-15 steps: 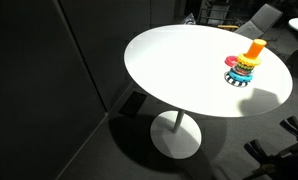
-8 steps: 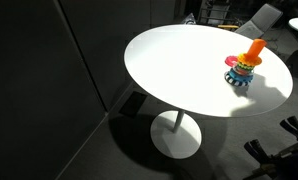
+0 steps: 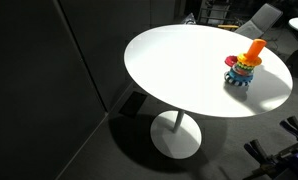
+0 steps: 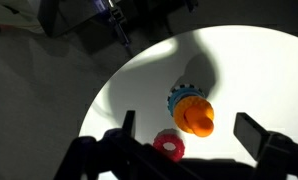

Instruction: Put the red ring on the ring holder

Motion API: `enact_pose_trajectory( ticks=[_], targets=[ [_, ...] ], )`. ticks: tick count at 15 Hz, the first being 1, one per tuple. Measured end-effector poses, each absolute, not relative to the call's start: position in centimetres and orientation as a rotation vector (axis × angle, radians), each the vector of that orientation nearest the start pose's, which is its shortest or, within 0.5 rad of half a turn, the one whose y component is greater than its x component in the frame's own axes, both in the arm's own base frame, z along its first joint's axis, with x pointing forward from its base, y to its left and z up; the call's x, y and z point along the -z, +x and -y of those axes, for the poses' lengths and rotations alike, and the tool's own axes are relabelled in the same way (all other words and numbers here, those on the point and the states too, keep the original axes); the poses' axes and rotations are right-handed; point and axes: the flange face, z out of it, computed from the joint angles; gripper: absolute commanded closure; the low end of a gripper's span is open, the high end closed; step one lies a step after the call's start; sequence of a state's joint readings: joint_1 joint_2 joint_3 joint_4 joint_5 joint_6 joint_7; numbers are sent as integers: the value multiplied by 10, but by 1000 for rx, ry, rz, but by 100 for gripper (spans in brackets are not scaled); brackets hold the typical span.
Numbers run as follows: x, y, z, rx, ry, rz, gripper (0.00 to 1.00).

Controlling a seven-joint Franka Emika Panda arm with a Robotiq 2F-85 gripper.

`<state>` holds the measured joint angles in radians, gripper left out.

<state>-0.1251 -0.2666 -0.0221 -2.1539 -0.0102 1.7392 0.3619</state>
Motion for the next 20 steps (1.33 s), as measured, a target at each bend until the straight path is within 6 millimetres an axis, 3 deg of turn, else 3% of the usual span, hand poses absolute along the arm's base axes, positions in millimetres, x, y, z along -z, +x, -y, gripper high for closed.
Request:
enact_pose_trajectory(
  ticks=[7,12,16,20],
  targets=[
    [-461,476,136,-221,-2971,-975,0],
    [-432,488,173,-140,-2951,-1070,0],
    [-416,491,184,-149,-2949,-1097,0],
    [-416,491,184,-150,-2948,-1098,0]
  ],
)
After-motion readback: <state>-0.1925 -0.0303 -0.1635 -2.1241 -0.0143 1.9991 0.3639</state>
